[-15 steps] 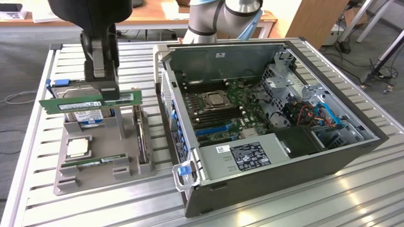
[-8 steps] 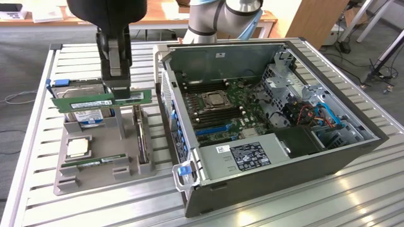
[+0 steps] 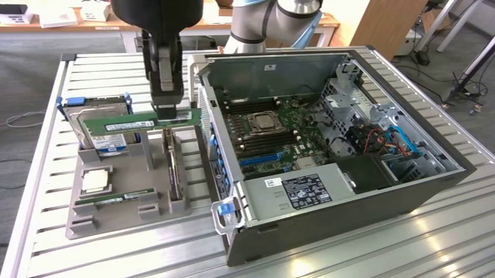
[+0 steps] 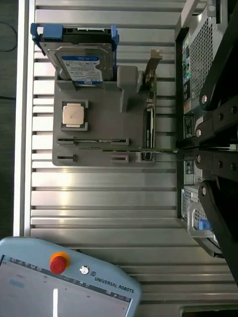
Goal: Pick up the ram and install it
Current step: 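Pick up the ram and move it above insertion slot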
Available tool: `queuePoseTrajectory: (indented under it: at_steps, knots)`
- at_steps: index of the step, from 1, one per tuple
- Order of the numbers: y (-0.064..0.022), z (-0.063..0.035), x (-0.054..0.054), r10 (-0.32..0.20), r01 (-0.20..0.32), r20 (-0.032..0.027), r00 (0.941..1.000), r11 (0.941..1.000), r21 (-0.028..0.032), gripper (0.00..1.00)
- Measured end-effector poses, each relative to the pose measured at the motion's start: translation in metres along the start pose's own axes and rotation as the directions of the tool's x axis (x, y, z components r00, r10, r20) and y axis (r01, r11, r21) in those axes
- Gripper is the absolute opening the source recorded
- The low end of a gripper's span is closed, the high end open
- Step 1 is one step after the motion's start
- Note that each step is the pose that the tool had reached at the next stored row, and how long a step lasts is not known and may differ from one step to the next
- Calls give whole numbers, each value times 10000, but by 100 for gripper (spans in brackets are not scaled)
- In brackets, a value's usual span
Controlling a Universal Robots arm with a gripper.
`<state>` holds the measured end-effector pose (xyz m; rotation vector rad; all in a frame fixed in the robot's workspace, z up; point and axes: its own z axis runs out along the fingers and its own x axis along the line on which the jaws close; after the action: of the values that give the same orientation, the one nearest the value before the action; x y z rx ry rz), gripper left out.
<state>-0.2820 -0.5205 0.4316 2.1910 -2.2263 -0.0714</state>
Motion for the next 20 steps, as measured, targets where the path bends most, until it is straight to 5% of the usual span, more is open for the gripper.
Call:
queuePoseTrajectory:
  at_steps: [20]
  knots:
    - [-501,-22,-8,-62,62,-2,10000,10000,-1,12]
